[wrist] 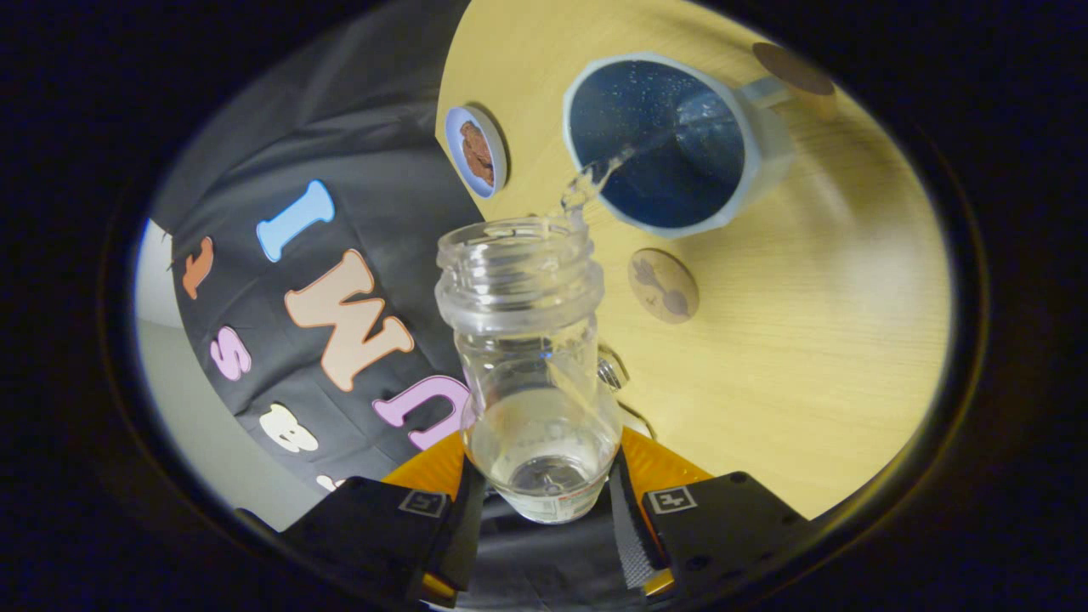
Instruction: Take the bottle from table, then pour the juice into the cup, finally place the bottle on the coaster
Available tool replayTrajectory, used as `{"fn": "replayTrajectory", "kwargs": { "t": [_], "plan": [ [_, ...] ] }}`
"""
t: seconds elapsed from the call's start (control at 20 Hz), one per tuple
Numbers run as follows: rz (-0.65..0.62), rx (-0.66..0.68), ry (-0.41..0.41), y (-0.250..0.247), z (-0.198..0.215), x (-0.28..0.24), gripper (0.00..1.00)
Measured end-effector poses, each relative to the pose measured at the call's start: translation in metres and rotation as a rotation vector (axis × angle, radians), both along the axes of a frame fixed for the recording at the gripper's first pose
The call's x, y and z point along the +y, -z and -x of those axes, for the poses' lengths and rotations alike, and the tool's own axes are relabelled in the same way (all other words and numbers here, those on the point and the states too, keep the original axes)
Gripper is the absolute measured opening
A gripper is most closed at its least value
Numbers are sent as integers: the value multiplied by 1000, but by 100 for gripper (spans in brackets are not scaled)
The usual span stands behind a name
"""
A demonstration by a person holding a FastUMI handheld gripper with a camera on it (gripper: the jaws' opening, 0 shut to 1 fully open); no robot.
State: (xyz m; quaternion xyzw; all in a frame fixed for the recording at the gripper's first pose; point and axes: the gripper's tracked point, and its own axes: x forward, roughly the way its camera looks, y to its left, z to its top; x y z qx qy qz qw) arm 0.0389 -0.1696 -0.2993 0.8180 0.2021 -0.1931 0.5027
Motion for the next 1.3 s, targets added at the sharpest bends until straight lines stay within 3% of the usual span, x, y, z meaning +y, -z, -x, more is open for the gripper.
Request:
{"fn": "replayTrajectory", "kwargs": {
  "t": [1.3],
  "plan": [
    [-138, 12, 78, -5, -6, -10, 70]
  ]
}}
